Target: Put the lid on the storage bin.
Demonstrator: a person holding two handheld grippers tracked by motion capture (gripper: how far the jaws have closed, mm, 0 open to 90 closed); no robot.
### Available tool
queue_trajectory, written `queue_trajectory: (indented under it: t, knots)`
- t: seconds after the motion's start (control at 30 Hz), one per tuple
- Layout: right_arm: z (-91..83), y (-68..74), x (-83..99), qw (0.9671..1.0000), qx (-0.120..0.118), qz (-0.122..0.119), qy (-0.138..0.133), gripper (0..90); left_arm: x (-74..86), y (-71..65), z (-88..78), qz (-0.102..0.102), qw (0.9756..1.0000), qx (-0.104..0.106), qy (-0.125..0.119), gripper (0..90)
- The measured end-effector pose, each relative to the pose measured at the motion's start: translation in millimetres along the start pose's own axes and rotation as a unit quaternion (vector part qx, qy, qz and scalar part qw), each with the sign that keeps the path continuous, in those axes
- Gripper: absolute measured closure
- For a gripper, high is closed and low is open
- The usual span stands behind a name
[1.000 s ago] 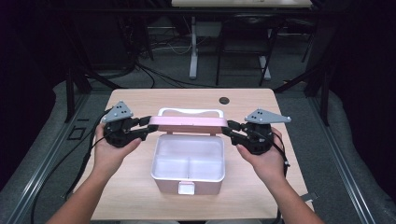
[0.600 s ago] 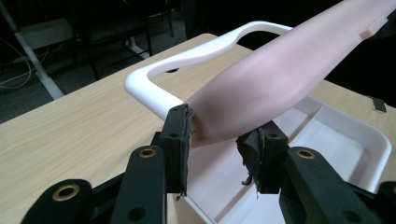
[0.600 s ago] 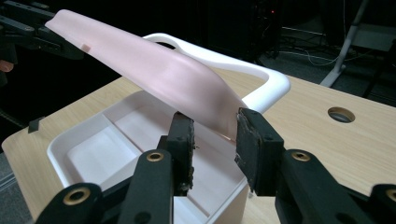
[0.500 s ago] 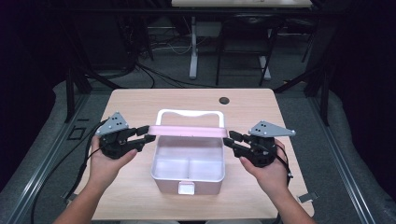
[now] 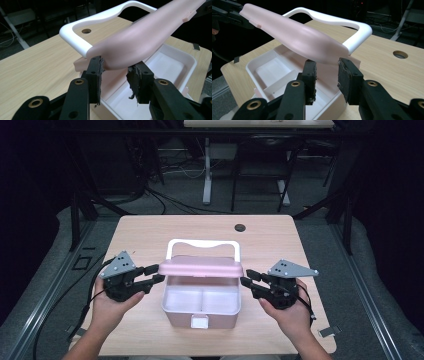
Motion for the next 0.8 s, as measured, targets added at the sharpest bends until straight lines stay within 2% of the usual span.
queue_trajectory:
  t: [0.3, 0.33, 0.37, 0.4, 0.43, 0.47, 0.5, 0.53, 0.57, 0.6, 0.63, 0.67, 0.73, 0.8]
  knots:
    - [-1.4, 3.1, 13.8, 0.9999, -0.006, 0.009, 0.002, 68.0, 12.4, -7.2, -4.7, 0.003, 1.0000, 0.004, 0.001, 63.9]
    - [-0.9, 5.2, 15.0, 0.9997, -0.024, 0.008, 0.000, 67.9, 15.1, -8.2, -4.5, 0.002, 1.0000, 0.006, 0.001, 63.8]
    - [-1.9, 2.3, 18.5, 0.9999, 0.007, 0.007, 0.009, 67.9, 17.4, -8.7, -4.6, 0.002, 1.0000, 0.006, 0.003, 63.8]
    - [-2.2, 1.8, 20.7, 0.9998, 0.016, 0.007, 0.012, 67.9, 19.4, -9.4, -4.9, 0.002, 1.0000, 0.008, 0.003, 64.0]
    - [-0.9, 6.5, 21.2, 0.9997, -0.023, 0.009, 0.001, 67.9, 21.2, -9.7, -5.0, 0.000, 1.0000, 0.009, 0.004, 64.1]
    - [-2.9, 1.1, 24.8, 0.9995, 0.024, 0.007, 0.017, 67.9, 22.4, -9.6, -5.0, 0.000, 0.9999, 0.009, 0.004, 64.1]
    - [-2.9, 0.5, 25.9, 0.9994, 0.029, 0.007, 0.018, 67.9, 24.3, -9.3, -4.8, -0.002, 1.0000, 0.008, 0.005, 64.2]
    - [-1.0, 5.6, 25.9, 0.9998, -0.016, 0.011, 0.006, 67.9, 25.7, -9.0, -4.6, -0.004, 1.0000, 0.007, 0.004, 64.2]
    - [-2.1, 1.8, 28.1, 0.9997, 0.015, 0.011, 0.016, 67.9, 27.2, -8.7, -4.3, -0.007, 0.9999, 0.008, 0.004, 64.2]
    - [-0.5, 6.0, 27.4, 0.9996, -0.023, 0.014, 0.004, 67.9, 28.4, -8.4, -3.9, -0.010, 0.9999, 0.008, 0.004, 64.3]
    - [-0.7, 5.3, 28.4, 0.9997, -0.021, 0.014, 0.006, 67.9, 30.5, -7.4, -3.3, -0.011, 0.9999, 0.005, 0.005, 64.5]
    - [-1.4, 2.0, 30.5, 0.9998, 0.007, 0.015, 0.015, 67.9, 30.5, -7.4, -3.3, -0.011, 0.9999, 0.005, 0.005, 64.6]
    - [-0.5, 3.1, 31.3, 0.9998, -0.006, 0.017, 0.013, 67.9, 33.4, -6.0, -1.9, -0.023, 0.9997, 0.007, 0.003, 64.9]
    - [0.2, 2.5, 32.7, 0.9997, -0.005, 0.018, 0.014, 67.9, 35.4, -6.4, -0.5, -0.031, 0.9995, 0.012, -0.001, 65.3]
Point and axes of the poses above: each handheld gripper's, and its own axes: z roughly forward along the jaws, x roughly out of its underside, y roughly to its left, the point moved 9 cm from there along z, roughly forward along the jaws, and after that the axes turned 8 degrees about -x, right-handed, at the moved point
